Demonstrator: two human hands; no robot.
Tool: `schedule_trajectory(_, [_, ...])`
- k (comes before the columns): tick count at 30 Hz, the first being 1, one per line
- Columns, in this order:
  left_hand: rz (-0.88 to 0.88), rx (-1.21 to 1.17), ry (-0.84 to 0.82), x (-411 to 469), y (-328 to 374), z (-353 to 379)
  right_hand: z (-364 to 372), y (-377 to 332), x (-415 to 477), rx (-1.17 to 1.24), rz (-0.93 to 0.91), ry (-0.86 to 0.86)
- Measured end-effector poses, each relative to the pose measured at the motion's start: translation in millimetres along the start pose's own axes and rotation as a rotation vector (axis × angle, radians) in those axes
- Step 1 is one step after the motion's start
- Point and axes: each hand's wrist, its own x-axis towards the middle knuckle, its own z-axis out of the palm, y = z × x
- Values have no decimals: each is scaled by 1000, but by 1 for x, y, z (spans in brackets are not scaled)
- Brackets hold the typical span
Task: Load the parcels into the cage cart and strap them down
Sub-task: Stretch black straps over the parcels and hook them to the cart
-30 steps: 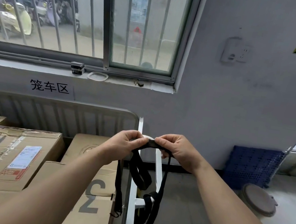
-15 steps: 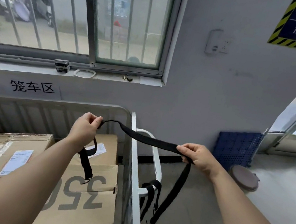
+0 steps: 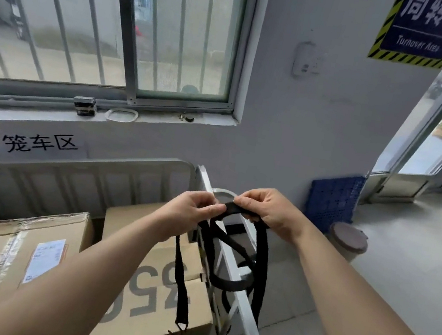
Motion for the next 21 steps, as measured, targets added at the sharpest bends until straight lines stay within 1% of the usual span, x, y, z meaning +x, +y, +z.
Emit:
schedule_trajectory(2, [-14,-17,34,-6,-4,-6,6,4,-6,-12,33,18])
schedule_trajectory(4, [-25,-3,113,-8,-10,-14,9,11,-12,-38,78,48])
schedule_trajectory(9, [-100,147,386,-9,-36,-49,-5,32,-41,-99,166,249])
schedule_trajectory(11, [-153,235,423,-11,-48,-58,-15,39,-51,-70,161,302])
schedule_trajectory(13, [-173,306,363,-10,-55,-55,-19,40,-55,-5,141,297])
schedule_trajectory(14, [-157,290,315,-10,-54,-49,-18,38,-55,16,132,276])
schedule_trajectory(17, [-48,133,106,-8,-36,-22,-7,24,-47,26,112,187])
schedule_trajectory(19, [21,85,-10,-4,-21,-4,5,17,-39,30,86,126])
schedule_trajectory(21, [32,50,-92,-4,-12,10,13,11,-34,38,68,106])
